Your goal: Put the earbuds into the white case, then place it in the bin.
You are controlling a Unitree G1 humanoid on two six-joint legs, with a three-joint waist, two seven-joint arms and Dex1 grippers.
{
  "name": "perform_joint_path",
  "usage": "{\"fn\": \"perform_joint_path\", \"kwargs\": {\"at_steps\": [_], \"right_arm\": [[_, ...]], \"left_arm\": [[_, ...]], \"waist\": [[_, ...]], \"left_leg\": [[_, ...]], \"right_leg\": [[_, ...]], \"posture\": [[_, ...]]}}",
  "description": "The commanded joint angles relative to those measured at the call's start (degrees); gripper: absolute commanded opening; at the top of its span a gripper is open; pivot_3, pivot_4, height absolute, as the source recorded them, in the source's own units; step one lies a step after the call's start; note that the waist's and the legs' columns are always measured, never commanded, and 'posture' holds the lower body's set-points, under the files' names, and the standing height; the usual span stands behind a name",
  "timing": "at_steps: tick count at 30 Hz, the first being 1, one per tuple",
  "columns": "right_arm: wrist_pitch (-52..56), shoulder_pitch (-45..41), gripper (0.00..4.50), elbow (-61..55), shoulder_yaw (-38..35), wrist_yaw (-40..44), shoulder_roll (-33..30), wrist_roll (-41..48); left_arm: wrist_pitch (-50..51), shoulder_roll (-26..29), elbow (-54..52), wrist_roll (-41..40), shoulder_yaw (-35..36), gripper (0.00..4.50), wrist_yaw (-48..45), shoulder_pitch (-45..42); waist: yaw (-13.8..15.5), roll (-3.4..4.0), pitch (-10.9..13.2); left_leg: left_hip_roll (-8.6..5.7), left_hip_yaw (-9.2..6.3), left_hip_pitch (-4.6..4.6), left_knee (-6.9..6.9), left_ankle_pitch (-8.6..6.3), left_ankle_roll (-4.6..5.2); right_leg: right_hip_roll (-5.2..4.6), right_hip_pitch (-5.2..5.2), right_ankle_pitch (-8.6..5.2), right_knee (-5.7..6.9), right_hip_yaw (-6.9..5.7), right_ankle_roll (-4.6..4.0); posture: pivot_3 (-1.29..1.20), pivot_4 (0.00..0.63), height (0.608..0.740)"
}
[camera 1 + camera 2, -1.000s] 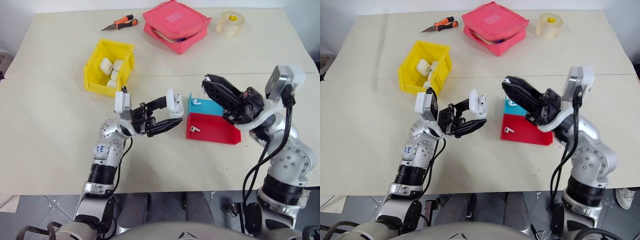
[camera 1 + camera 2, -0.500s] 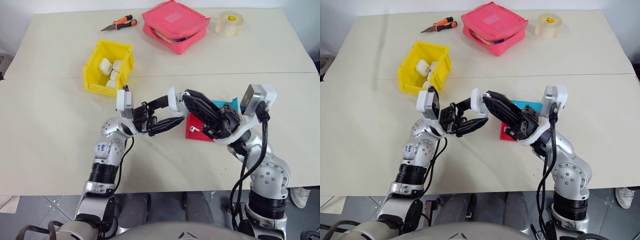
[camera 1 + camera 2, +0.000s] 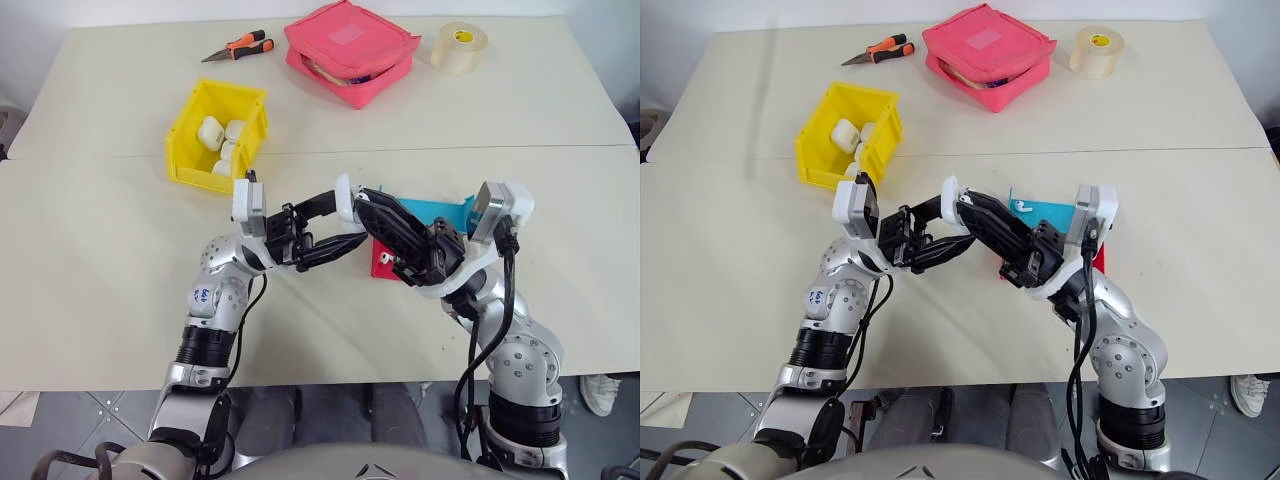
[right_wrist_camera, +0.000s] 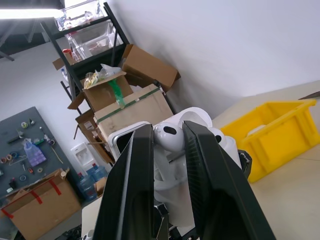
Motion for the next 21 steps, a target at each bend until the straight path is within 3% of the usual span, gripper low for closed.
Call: {"fn": "perform_joint_path", "kwargs": {"at_steps": [1, 2, 10, 16, 21], "right_arm": [[-1.1, 1.7, 0.5, 1.3, 0.4, 0.1, -0.9, -1.5], [-0.4, 2.0, 0.5, 1.9, 0.1, -0.6, -1.2, -0.6], [-2.6, 1.0, 3.14, 1.9, -1.3, 2.4, -5.3, -1.2], [-2.1, 2.2, 3.14, 3.1, -8.5, 4.3, -13.5, 0.4], [-1.9, 3.0, 3.14, 3.7, -10.7, 5.2, -16.0, 1.2]], "left_arm": [[-0.6, -0.6, -2.5, -1.5, 0.9, 2.78, 0.5, -0.7], [-0.6, -0.6, -2.5, -1.6, 0.9, 2.78, 0.5, -0.7], [0.9, 0.0, -3.4, -1.5, -0.1, 2.78, -1.0, 0.2], [0.1, 1.4, -3.4, -0.9, 1.7, 2.78, 0.1, 1.5], [-0.4, 2.7, -3.2, -1.1, 2.9, 2.78, 0.0, 2.3]], "waist": [[0.0, 0.0, 0.0], [0.0, 0.0, 0.0], [0.1, 0.0, 0.0], [0.1, -0.01, 0.0], [0.1, 0.0, 0.0]], "left_leg": [[0.0, 0.0, 0.0, 0.0, 0.0, 0.0], [0.0, 0.0, 0.0, 0.0, 0.0, 0.0], [-0.01, 0.01, 0.02, -0.01, 0.0, 0.01], [-0.01, 0.02, 0.02, -0.01, 0.0, 0.02], [0.0, 0.04, 0.04, -0.04, 0.0, 0.03]], "right_leg": [[0.0, 0.0, 0.0, 0.0, 0.0, 0.0], [0.0, 0.0, 0.0, 0.0, 0.0, 0.0], [0.0, 0.03, 0.0, -0.01, 0.0, 0.0], [0.0, 0.04, 0.0, -0.02, 0.01, 0.0], [0.0, 0.04, 0.0, -0.02, 0.01, 0.0]], "posture": [[0.0, 0.15, 0.74], [0.0, 0.15, 0.74], [0.0, 0.15, 0.74], [0.0, 0.15, 0.74], [0.0, 0.15, 0.74]]}}
